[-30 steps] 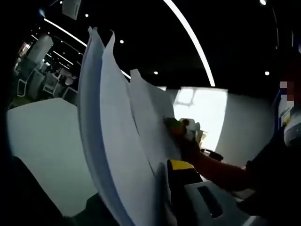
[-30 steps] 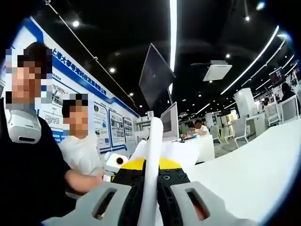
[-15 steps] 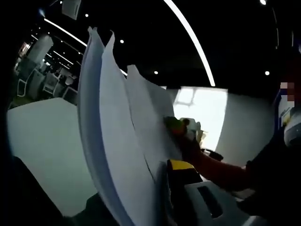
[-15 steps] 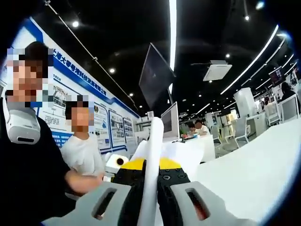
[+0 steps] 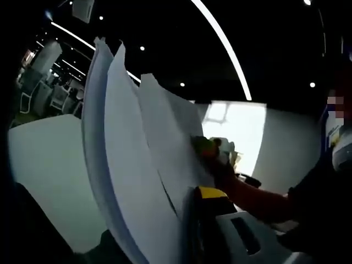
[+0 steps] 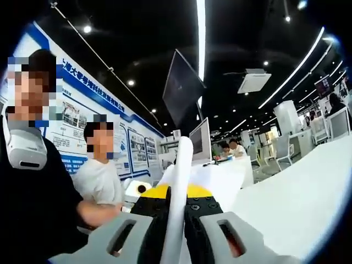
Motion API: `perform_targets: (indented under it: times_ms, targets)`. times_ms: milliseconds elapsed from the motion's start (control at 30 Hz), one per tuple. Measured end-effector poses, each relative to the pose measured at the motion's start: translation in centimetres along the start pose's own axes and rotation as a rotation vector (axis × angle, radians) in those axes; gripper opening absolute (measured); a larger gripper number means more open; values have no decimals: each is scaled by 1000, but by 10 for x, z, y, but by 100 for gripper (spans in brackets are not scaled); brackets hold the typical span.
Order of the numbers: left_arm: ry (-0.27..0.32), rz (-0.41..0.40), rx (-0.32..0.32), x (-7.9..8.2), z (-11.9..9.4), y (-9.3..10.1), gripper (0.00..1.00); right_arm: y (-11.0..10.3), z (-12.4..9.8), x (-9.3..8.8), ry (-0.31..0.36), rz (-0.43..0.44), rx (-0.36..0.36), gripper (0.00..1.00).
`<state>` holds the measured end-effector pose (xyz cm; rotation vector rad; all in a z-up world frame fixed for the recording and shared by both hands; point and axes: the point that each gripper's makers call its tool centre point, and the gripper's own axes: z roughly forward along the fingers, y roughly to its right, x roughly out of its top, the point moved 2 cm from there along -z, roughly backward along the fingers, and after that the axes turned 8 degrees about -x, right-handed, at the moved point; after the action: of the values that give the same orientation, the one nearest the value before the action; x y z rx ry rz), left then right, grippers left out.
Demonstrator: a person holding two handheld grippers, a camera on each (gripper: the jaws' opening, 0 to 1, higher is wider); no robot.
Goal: Organize the stack of printing papers by aligning and flattening the scattered papers on the table
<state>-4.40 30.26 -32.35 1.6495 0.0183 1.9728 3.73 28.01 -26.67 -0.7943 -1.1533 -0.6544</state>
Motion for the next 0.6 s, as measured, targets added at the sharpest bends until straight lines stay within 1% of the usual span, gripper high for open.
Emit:
perform_targets:
  times_ms: [600]
  targets:
    - [-3, 2, 0, -2, 1, 6, 14, -7, 10, -5, -8, 14, 5, 5]
